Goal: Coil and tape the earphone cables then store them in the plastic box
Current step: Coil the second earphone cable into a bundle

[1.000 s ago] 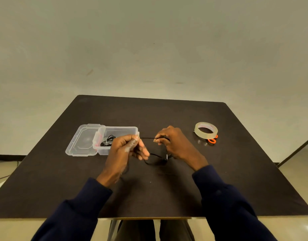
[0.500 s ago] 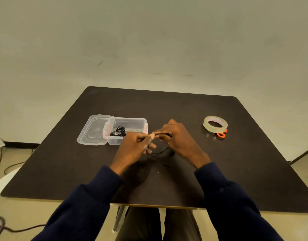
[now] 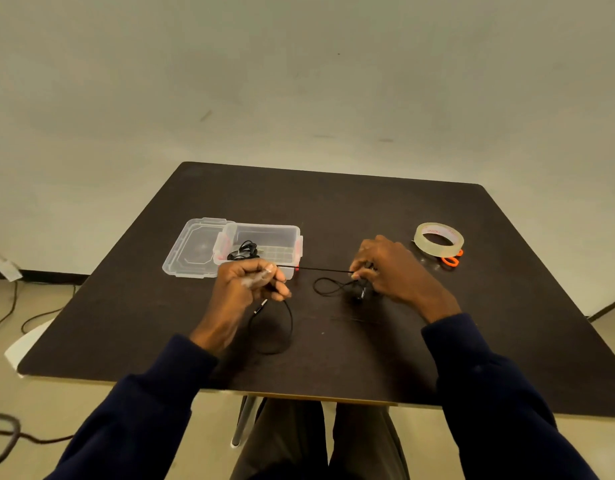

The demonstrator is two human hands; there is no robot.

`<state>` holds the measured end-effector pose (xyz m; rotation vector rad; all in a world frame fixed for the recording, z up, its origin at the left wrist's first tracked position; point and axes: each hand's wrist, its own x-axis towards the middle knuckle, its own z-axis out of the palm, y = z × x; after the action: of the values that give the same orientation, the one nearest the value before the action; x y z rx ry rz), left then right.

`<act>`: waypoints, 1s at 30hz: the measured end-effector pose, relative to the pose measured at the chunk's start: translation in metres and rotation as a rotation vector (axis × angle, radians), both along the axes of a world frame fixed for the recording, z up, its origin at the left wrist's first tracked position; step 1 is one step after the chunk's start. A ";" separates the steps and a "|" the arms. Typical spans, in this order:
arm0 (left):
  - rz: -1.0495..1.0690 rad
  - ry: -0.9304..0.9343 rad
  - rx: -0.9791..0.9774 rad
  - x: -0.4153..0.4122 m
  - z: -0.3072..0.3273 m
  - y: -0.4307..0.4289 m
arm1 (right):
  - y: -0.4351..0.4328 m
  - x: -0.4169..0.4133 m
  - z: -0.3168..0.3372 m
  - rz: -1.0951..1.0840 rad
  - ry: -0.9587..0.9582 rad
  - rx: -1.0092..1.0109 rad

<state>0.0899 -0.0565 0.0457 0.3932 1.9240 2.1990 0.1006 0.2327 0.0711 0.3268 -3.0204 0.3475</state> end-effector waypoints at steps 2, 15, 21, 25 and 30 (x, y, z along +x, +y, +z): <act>0.019 0.031 0.029 -0.001 -0.001 -0.009 | 0.003 0.003 0.002 -0.022 0.008 0.052; -0.397 -0.174 -0.424 -0.003 0.017 0.012 | -0.001 0.005 0.030 -0.025 0.210 -0.562; -0.268 -0.100 -0.514 -0.019 0.036 0.017 | 0.002 -0.002 0.030 -0.016 0.235 -0.556; -0.233 0.043 -0.652 -0.029 0.041 0.012 | 0.004 -0.005 0.034 0.018 0.240 -0.563; -0.166 0.120 -0.393 -0.033 0.046 0.024 | -0.004 -0.006 0.041 0.083 0.227 -0.554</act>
<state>0.0574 -0.0326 0.0920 0.6013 2.2308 1.6784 0.0950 0.2292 0.1118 0.4072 -2.5561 1.0414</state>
